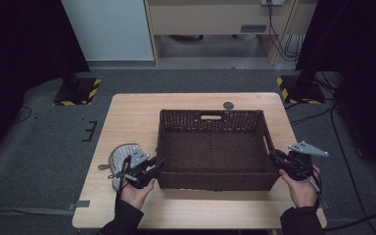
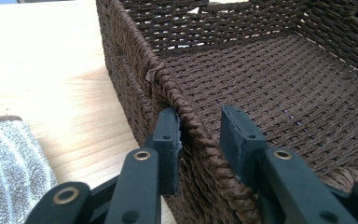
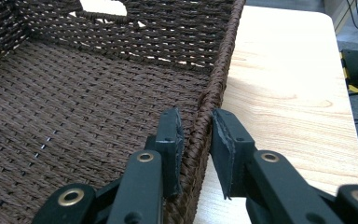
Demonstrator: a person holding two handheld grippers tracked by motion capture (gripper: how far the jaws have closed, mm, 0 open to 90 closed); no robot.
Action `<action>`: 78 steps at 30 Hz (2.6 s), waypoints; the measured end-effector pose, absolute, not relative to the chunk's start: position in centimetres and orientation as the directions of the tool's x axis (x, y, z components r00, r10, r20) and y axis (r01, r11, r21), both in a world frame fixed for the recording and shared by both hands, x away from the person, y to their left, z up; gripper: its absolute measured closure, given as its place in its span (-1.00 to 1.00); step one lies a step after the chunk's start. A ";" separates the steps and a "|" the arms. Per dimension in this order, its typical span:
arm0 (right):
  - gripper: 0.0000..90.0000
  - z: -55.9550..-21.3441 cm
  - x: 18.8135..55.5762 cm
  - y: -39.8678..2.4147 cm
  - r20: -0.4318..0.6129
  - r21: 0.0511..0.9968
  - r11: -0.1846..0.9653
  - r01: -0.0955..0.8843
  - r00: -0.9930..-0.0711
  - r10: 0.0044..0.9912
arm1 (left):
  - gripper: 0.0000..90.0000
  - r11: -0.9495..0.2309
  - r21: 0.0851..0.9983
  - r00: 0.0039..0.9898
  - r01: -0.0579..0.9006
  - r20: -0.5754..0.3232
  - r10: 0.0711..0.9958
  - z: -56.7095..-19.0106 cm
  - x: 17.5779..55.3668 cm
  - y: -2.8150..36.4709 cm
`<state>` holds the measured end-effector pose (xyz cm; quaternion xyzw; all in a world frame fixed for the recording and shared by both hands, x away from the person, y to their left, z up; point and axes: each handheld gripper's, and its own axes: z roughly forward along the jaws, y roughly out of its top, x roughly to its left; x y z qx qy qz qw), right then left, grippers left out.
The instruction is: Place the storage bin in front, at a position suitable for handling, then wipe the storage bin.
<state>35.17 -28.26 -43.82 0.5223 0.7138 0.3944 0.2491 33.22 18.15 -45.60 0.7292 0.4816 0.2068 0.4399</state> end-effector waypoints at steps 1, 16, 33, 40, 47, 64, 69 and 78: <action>0.62 -43.8 35.2 -28.2 0.053 0.824 0.144 0.549 -0.328 0.943 | 0.48 -0.147 0.844 0.455 0.515 -0.124 0.882 -45.6 33.2 18.2; 0.56 -43.9 35.2 -28.5 0.063 0.831 0.133 0.540 -0.329 0.942 | -0.20 -0.058 0.893 0.437 0.446 -0.161 0.885 -42.9 32.7 21.6; 0.50 -44.2 34.4 -28.0 0.032 0.821 0.158 0.549 -0.321 0.946 | -0.29 -0.008 0.851 0.231 0.526 -0.133 0.964 -45.6 33.2 29.7; 0.29 -44.1 34.4 -28.1 0.042 0.826 0.141 0.546 -0.309 0.950 | -0.35 -0.035 0.799 0.206 0.601 -0.112 0.972 -48.3 34.1 30.0; 0.11 -43.6 34.4 -28.1 0.059 0.845 0.116 0.522 -0.306 0.950 | -0.35 -0.057 0.767 0.211 0.639 -0.104 0.972 -49.8 35.1 29.1; -0.04 -42.9 34.6 -29.3 0.087 0.867 0.076 0.493 -0.299 0.950 | 0.25 -0.039 0.692 0.156 0.721 -0.107 0.982 -51.5 36.3 28.7; -0.06 -42.9 34.8 -29.2 0.090 0.867 0.078 0.493 -0.309 0.947 | 0.41 -0.029 0.702 0.155 0.711 -0.116 0.981 -50.9 36.0 29.0; -0.15 -42.9 35.3 -29.4 0.107 0.863 0.063 0.500 -0.304 0.947 | 0.43 0.034 0.808 0.187 0.588 -0.177 0.966 -47.1 35.0 28.8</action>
